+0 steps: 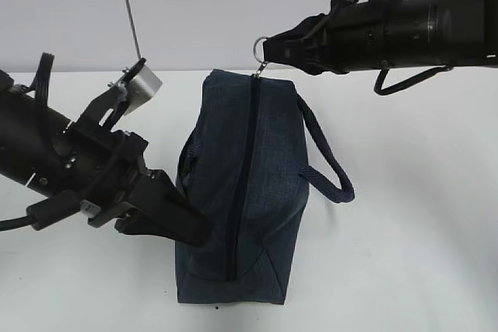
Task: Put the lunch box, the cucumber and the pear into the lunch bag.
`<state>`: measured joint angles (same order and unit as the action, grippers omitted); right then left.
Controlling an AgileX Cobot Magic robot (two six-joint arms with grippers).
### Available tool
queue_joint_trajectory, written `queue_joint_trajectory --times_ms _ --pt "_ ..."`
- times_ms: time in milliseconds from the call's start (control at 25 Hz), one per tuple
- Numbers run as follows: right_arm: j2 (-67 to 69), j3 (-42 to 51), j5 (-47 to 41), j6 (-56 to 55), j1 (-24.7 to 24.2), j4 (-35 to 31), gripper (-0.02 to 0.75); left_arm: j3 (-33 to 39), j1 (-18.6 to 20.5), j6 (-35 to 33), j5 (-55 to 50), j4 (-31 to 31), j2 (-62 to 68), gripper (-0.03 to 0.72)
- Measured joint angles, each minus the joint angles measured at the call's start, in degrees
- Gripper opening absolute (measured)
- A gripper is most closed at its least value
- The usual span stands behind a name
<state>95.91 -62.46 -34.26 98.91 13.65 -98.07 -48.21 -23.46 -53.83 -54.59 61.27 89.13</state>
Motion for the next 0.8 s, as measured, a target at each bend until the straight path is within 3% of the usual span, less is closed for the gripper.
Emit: queue_joint_trajectory --times_ms 800 --pt "6.93 -2.90 -7.29 -4.64 -6.15 0.73 0.006 0.00 0.00 0.27 -1.71 -1.49 0.00 -0.013"
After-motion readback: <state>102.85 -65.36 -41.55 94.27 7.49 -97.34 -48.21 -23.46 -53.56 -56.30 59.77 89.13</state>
